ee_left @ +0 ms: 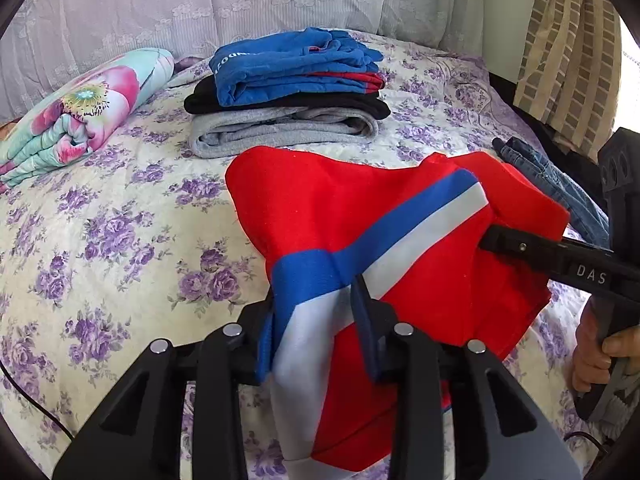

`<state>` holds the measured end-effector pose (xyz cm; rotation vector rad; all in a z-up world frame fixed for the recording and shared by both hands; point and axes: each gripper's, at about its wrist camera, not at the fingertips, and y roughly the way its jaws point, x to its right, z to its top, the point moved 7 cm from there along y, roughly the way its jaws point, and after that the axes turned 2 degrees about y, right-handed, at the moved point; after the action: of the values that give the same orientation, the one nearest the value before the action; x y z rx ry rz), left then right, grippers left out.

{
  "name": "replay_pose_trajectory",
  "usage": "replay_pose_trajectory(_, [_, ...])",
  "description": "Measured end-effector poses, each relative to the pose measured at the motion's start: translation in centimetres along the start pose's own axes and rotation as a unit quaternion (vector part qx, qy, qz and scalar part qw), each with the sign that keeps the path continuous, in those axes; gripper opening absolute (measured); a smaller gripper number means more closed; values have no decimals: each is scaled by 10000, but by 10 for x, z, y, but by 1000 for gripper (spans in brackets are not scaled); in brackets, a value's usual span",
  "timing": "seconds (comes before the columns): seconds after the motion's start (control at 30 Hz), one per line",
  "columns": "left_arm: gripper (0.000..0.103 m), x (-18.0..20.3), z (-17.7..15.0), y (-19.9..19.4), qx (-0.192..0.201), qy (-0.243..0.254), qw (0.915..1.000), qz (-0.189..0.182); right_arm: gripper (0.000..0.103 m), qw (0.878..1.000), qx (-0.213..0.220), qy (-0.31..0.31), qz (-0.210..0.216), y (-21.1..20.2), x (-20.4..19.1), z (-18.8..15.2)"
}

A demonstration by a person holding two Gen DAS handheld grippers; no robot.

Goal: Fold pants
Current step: 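Grasp the folded red bundle with both tools and lift it, then carry the red bundle with both tools onto the folded clothes stack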

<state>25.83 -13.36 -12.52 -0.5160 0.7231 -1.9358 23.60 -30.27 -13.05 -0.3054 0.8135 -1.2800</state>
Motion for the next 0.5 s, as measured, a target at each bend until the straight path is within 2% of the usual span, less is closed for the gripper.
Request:
replay_pose_trajectory(0.23, [18, 0, 16, -12, 193, 3, 9997, 154, 31, 9999, 86, 64, 22, -5, -1, 4])
replay_pose_trajectory(0.5, [14, 5, 43, -27, 437, 184, 9984, 295, 31, 9996, 282, 84, 12, -17, -6, 21])
